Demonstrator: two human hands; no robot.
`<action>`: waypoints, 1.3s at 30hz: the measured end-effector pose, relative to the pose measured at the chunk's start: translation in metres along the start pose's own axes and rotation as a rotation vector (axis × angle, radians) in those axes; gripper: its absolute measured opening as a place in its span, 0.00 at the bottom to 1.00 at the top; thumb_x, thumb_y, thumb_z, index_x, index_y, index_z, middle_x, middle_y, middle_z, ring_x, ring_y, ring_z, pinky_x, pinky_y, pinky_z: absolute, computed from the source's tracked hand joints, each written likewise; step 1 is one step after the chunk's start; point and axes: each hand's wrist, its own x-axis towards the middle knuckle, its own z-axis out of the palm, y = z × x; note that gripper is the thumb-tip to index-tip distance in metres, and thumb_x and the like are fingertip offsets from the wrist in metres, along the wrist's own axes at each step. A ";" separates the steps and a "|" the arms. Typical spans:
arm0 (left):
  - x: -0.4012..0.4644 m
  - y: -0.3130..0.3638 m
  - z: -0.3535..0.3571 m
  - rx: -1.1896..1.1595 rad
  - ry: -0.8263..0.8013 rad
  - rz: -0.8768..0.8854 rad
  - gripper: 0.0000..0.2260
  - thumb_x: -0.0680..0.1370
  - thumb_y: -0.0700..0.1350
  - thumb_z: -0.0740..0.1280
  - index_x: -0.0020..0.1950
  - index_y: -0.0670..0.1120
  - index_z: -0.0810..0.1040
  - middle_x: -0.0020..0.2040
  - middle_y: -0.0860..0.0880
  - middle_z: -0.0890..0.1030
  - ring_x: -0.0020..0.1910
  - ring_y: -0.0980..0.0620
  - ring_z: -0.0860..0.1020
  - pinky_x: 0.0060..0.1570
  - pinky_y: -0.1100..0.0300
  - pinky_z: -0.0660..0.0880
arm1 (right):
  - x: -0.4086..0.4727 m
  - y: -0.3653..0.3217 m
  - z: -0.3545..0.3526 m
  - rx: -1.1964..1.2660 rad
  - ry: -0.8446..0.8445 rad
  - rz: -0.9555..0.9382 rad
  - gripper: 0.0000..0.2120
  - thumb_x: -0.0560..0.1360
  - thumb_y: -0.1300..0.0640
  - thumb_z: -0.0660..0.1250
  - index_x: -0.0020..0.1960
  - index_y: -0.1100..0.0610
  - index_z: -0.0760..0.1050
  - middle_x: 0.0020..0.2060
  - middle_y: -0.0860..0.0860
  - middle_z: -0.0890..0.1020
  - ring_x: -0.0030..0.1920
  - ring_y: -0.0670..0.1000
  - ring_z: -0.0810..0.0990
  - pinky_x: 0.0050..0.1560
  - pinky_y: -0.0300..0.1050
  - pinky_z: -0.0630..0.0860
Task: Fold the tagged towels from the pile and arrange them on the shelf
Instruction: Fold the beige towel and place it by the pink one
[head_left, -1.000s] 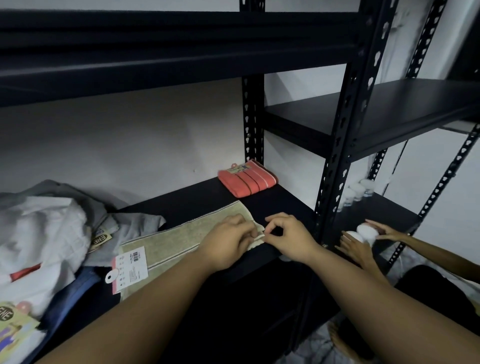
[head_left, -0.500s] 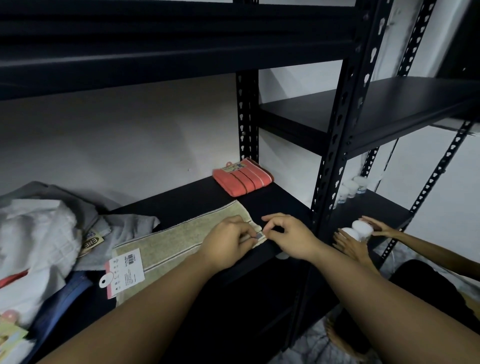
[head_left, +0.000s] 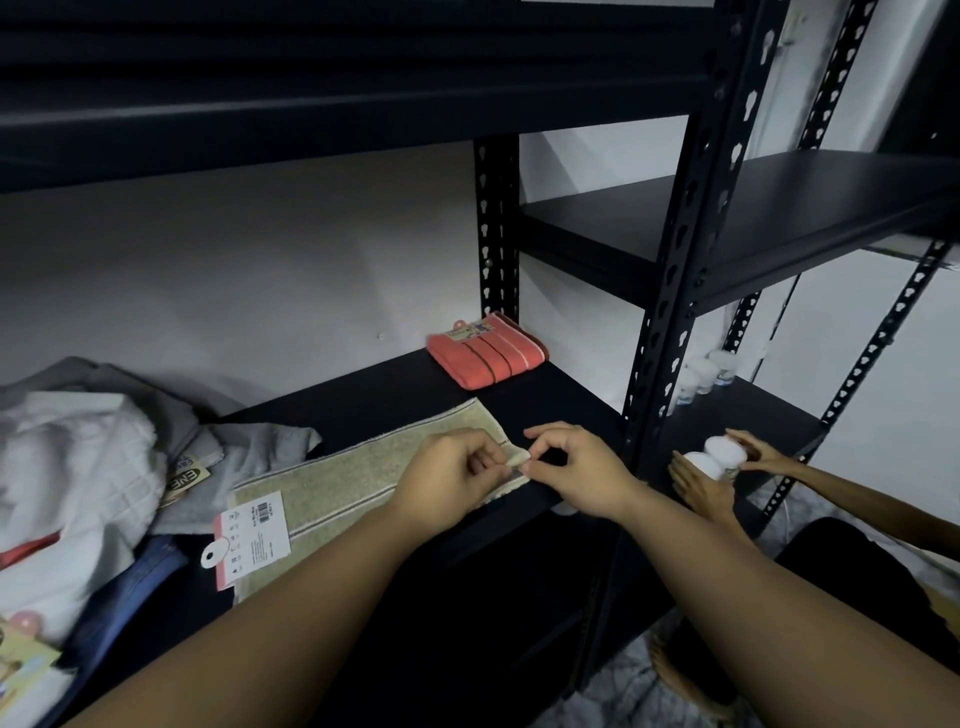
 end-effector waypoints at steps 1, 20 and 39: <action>-0.001 0.002 0.000 0.036 0.005 0.024 0.07 0.75 0.45 0.78 0.44 0.54 0.81 0.39 0.56 0.82 0.39 0.57 0.80 0.40 0.71 0.72 | 0.000 0.000 0.000 -0.006 0.001 0.002 0.03 0.74 0.52 0.77 0.45 0.49 0.84 0.63 0.41 0.80 0.66 0.44 0.74 0.70 0.45 0.65; -0.024 -0.001 -0.038 -0.073 -0.097 -0.079 0.09 0.79 0.38 0.70 0.55 0.50 0.86 0.45 0.56 0.87 0.46 0.63 0.83 0.53 0.68 0.76 | 0.014 -0.032 0.001 0.031 0.151 0.154 0.11 0.79 0.46 0.70 0.42 0.50 0.81 0.42 0.44 0.85 0.47 0.45 0.82 0.52 0.46 0.77; -0.120 -0.091 -0.111 0.657 0.030 -0.412 0.40 0.76 0.67 0.34 0.84 0.52 0.56 0.84 0.50 0.57 0.83 0.50 0.53 0.79 0.40 0.48 | 0.022 -0.126 0.131 -0.642 -0.394 -0.320 0.35 0.82 0.31 0.50 0.84 0.45 0.51 0.84 0.46 0.47 0.83 0.44 0.43 0.82 0.53 0.41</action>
